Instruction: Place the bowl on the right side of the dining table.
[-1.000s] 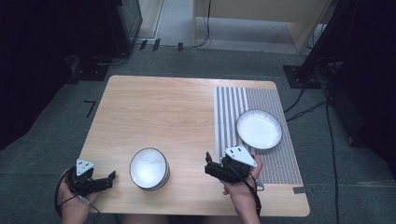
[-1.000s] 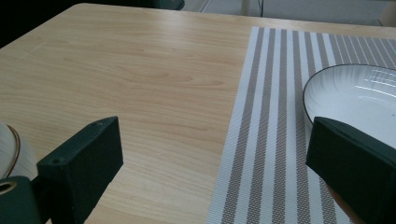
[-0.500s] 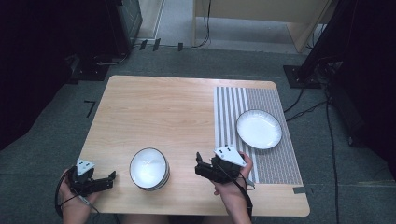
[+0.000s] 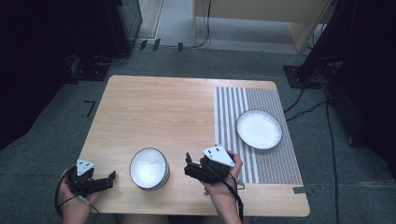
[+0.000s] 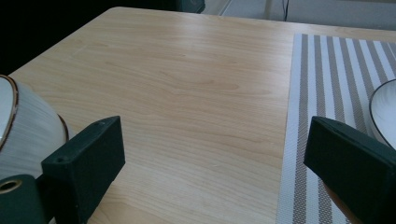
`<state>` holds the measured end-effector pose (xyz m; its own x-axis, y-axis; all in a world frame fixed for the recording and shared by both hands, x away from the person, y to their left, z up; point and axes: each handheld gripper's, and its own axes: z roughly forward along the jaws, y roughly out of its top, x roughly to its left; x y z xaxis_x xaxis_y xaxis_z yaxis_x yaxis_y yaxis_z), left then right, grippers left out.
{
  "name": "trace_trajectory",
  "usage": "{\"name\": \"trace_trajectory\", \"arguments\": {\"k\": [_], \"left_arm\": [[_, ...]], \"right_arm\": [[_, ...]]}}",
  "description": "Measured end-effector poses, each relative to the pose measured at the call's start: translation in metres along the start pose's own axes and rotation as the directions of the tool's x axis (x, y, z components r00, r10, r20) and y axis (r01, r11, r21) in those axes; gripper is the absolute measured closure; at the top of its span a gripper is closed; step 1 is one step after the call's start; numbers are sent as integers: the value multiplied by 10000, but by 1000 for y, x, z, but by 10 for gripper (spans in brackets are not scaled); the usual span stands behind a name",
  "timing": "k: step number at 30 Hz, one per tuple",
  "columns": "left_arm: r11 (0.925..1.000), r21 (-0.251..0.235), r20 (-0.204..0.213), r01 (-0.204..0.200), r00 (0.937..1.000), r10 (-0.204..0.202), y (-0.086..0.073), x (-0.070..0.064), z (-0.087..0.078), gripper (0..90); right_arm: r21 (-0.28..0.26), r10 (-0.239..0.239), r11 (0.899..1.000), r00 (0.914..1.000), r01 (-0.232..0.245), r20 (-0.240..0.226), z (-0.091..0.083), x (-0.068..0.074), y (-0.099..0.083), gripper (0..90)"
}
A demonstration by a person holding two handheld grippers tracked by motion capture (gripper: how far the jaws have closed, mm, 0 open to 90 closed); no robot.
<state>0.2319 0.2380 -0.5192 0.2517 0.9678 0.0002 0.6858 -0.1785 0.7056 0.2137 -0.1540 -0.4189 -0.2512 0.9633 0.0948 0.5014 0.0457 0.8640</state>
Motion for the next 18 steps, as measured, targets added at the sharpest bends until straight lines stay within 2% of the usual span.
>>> {"name": "trace_trajectory", "arguments": {"k": [18], "left_arm": [[10000,11,4,-2,10000,2,0,0,0,0]], "right_arm": [[-178,-180,9997,9983,171,-557,5,30,7,52]]}}
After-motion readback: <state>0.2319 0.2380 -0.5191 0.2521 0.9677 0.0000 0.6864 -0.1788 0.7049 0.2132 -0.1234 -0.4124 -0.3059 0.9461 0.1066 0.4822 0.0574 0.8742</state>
